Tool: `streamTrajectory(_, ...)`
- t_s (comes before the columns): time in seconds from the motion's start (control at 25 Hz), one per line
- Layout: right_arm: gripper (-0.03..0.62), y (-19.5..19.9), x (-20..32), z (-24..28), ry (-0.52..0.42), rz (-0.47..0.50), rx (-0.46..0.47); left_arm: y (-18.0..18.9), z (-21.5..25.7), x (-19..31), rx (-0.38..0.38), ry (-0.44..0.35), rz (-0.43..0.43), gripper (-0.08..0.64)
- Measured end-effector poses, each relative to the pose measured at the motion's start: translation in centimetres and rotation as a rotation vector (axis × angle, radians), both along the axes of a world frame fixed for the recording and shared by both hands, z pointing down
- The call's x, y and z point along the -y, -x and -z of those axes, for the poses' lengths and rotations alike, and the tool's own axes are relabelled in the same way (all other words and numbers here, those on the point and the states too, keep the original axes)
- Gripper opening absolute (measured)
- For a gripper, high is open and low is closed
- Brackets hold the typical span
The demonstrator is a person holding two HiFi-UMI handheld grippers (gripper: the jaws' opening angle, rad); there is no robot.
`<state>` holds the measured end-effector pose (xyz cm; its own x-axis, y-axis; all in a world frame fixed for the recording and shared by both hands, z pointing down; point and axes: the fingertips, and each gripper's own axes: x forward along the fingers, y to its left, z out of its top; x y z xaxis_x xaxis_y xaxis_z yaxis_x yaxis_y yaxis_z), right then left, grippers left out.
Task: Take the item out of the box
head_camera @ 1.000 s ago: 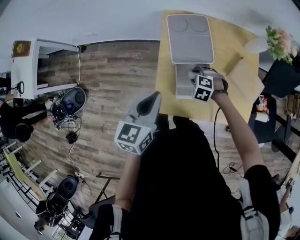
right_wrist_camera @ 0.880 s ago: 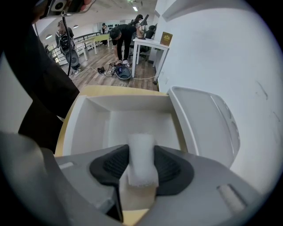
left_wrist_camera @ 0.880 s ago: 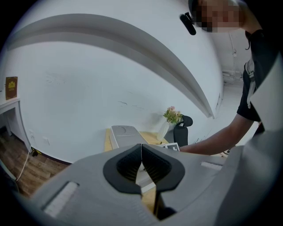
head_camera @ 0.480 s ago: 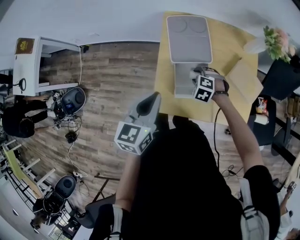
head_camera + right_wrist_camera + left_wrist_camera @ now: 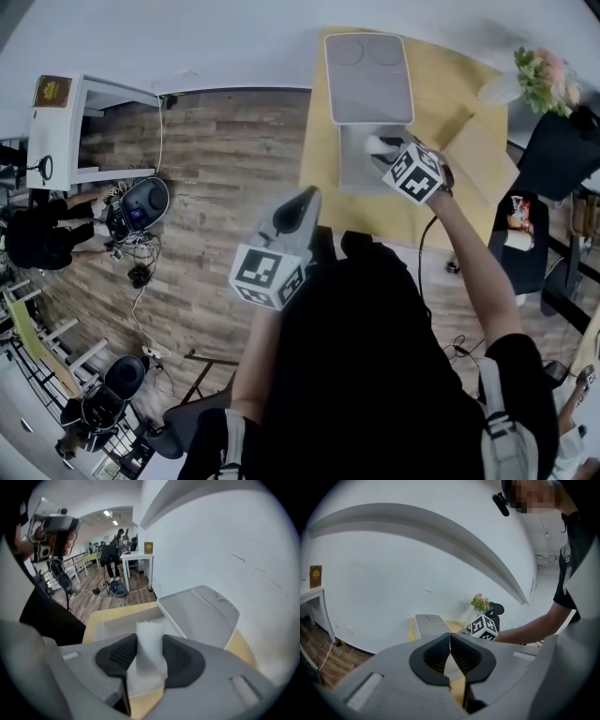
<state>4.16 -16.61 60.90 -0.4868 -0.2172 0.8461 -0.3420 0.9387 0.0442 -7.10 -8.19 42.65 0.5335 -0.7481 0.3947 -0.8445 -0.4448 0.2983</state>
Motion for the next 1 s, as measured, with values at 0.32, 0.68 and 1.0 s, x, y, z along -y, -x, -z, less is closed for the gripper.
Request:
streamTrajectory(0.32, 0.173, -1.4, 0.1, 3.5, 0.052, -0.179, 0.225, -1.8, 0.4, -0.6, 0.009, -0.019, -0.001, 0.011)
streamTrajectory(0.68, 0.173, -3.1, 0.4, 9.4, 0.045, -0.326, 0.445, -3.6, 1.1, -0.2, -0.001, -0.055, -0.031, 0.011)
streamTrajectory(1.0, 0.172, -5.0, 0.7, 13.6, -0.002, -0.376, 0.549, -5.4, 1.9, 0.3, -0.008, -0.083, -0.062, 0.011)
